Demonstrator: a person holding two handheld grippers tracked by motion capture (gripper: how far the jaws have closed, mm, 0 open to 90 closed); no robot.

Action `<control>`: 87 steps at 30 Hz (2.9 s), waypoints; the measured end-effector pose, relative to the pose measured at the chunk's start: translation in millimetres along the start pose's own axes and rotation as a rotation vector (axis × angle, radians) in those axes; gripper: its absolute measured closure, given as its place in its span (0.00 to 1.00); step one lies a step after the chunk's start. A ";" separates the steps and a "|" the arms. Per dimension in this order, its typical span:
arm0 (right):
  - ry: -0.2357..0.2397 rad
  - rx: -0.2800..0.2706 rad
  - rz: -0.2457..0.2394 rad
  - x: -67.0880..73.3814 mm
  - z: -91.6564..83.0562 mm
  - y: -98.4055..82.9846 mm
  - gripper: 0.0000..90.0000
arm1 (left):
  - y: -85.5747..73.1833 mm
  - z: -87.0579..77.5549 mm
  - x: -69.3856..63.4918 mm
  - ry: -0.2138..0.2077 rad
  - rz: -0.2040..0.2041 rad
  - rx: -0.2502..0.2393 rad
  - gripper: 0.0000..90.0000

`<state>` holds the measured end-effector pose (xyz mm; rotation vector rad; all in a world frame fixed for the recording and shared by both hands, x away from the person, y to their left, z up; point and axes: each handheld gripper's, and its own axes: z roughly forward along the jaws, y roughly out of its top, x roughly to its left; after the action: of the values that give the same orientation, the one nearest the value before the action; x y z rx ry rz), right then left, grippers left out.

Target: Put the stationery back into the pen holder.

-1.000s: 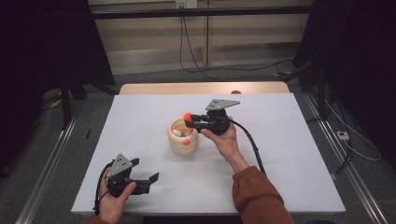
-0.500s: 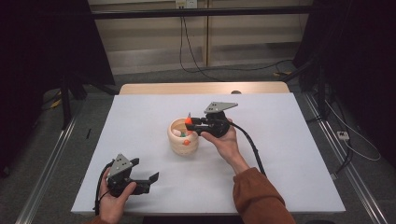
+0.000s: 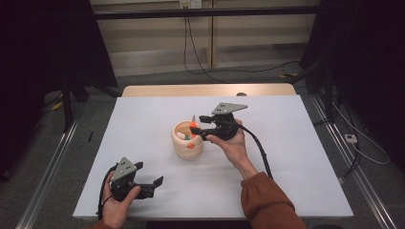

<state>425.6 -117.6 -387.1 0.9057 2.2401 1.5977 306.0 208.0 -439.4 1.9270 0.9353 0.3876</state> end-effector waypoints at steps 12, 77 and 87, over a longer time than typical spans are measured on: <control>-0.047 0.047 0.045 -5.8 -6.8 -1.4 0.09 | 1.9 0.4 0.9 -0.011 0.005 -0.013 0.07; -0.404 0.041 0.086 7.0 -129.9 -91.1 0.06 | 4.8 -5.3 3.2 0.022 -0.001 -0.048 0.07; -0.454 0.016 0.110 4.9 -152.5 -101.9 0.05 | 4.8 -5.4 3.2 0.022 0.001 -0.048 0.07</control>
<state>306.5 -252.5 -423.1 1.2675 1.9145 1.2558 307.0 212.3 -432.9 1.8834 0.9320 0.4291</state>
